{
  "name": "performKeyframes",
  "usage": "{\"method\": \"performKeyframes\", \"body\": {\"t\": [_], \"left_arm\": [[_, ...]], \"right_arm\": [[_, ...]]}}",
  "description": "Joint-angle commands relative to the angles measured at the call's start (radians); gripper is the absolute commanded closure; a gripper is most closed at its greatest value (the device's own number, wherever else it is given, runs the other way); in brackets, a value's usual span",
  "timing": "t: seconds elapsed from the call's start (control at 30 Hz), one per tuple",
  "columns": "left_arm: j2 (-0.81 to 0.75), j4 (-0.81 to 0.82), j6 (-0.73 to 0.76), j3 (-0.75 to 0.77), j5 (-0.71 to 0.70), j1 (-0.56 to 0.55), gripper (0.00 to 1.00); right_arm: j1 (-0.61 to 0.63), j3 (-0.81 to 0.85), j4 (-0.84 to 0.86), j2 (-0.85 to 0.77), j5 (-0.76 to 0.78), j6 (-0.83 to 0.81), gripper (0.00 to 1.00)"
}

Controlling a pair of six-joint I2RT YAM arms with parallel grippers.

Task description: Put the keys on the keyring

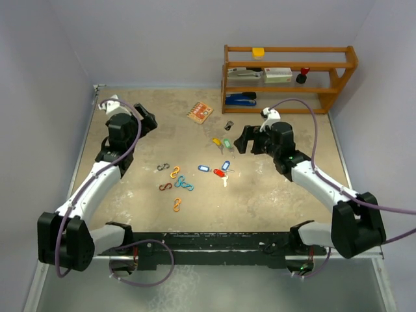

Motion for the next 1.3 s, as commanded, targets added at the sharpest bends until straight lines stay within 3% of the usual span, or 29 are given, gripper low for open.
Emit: {"method": "performKeyframes", "body": {"t": [0.0,0.13,0.5,0.87,1.27], "left_arm": [[0.037,-0.045,0.031,0.004,-0.054,-0.069,0.11],[0.056,-0.082,0.014,-0.039,-0.117,-0.154,0.16],[0.024,-0.153,-0.007,-0.167,-0.148,-0.229,0.20],[0.055,-0.141,-0.035,-0.232,-0.305,-0.453,0.23],[0.220,-0.082,-0.004,-0.205,-0.352,-0.499,0.38]], "right_arm": [[0.034,0.068,-0.036,0.053,0.007,-0.030,0.02],[0.063,0.094,-0.042,0.082,0.007,-0.025,0.03],[0.120,0.119,-0.058,0.132,0.038,-0.044,0.03],[0.124,0.134,-0.061,0.144,0.045,-0.064,0.03],[0.125,0.112,-0.086,0.107,0.081,-0.080,0.03]]}}
